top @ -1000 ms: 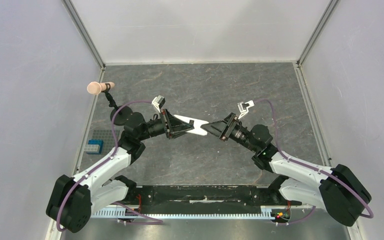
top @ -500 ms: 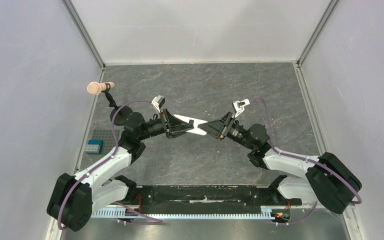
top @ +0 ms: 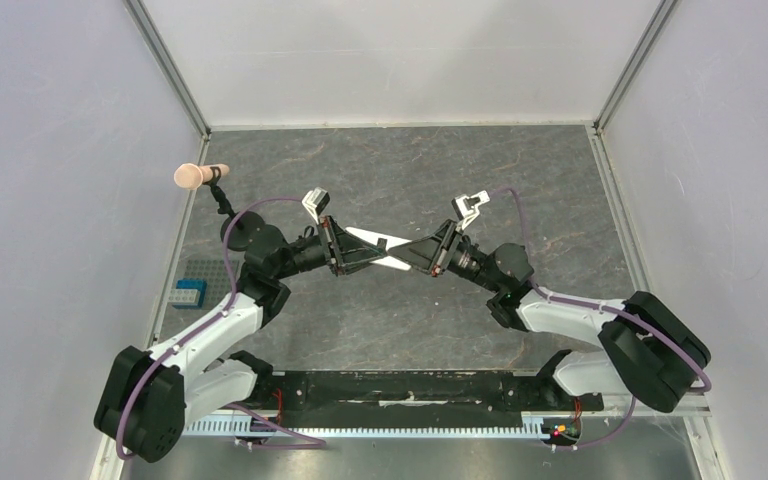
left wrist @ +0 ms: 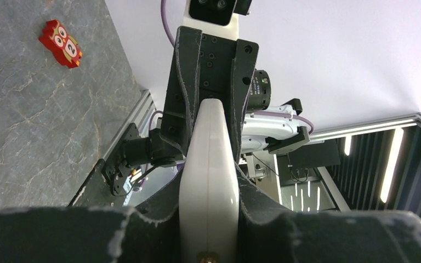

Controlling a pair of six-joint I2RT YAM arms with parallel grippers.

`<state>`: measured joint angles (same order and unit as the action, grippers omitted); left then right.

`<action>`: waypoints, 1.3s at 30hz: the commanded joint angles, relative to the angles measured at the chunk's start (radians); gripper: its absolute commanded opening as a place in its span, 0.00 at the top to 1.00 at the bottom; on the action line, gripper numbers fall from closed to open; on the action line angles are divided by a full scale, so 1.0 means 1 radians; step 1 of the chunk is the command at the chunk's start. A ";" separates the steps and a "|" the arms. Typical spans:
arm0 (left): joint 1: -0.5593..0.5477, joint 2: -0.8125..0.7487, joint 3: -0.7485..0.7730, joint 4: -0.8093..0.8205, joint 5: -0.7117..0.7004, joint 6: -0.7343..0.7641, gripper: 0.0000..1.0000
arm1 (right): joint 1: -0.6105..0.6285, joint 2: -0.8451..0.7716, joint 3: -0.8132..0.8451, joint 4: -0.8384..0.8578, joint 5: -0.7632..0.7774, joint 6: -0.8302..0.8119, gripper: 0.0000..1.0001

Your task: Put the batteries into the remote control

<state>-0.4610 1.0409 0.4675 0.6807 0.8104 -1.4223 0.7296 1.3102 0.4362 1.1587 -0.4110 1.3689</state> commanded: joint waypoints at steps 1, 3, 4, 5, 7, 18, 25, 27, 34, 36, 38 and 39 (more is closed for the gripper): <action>-0.015 -0.031 0.023 0.157 0.095 -0.065 0.98 | 0.005 0.047 0.044 -0.013 -0.017 -0.007 0.68; -0.015 -0.032 0.020 0.156 0.093 -0.066 0.98 | 0.005 0.070 0.058 -0.004 -0.023 -0.002 0.68; -0.015 -0.033 0.021 0.154 0.090 -0.065 0.98 | 0.005 0.072 0.062 -0.001 -0.026 -0.001 0.68; -0.015 -0.032 0.019 0.152 0.087 -0.063 0.98 | 0.005 0.072 0.064 0.002 -0.029 0.000 0.67; -0.015 -0.031 0.018 0.138 0.076 -0.055 0.98 | 0.005 0.065 0.063 0.004 -0.032 0.000 0.61; -0.003 -0.092 0.112 -0.353 0.060 0.345 0.98 | -0.065 -0.198 0.042 -0.266 -0.052 -0.159 0.11; -0.006 -0.092 0.192 -0.559 0.210 0.605 0.98 | -0.086 -0.233 0.284 -0.858 -0.256 -0.700 0.10; -0.005 -0.079 0.218 -0.634 0.244 0.686 0.98 | -0.085 -0.189 0.370 -1.069 -0.298 -0.878 0.10; -0.008 -0.066 0.285 -0.826 0.298 0.908 0.98 | -0.084 -0.102 0.459 -1.226 -0.463 -1.088 0.18; -0.007 -0.061 0.311 -0.886 0.308 0.974 0.98 | -0.085 -0.098 0.460 -1.249 -0.520 -1.130 0.19; -0.007 -0.051 0.345 -0.958 0.306 1.031 0.98 | -0.084 -0.101 0.447 -1.251 -0.547 -1.144 0.16; -0.007 -0.047 0.356 -0.978 0.306 1.045 0.98 | -0.083 -0.102 0.442 -1.250 -0.562 -1.149 0.16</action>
<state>-0.4667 0.9886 0.7235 -0.1734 1.0561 -0.5610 0.6456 1.2098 0.8600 -0.0212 -0.8520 0.3431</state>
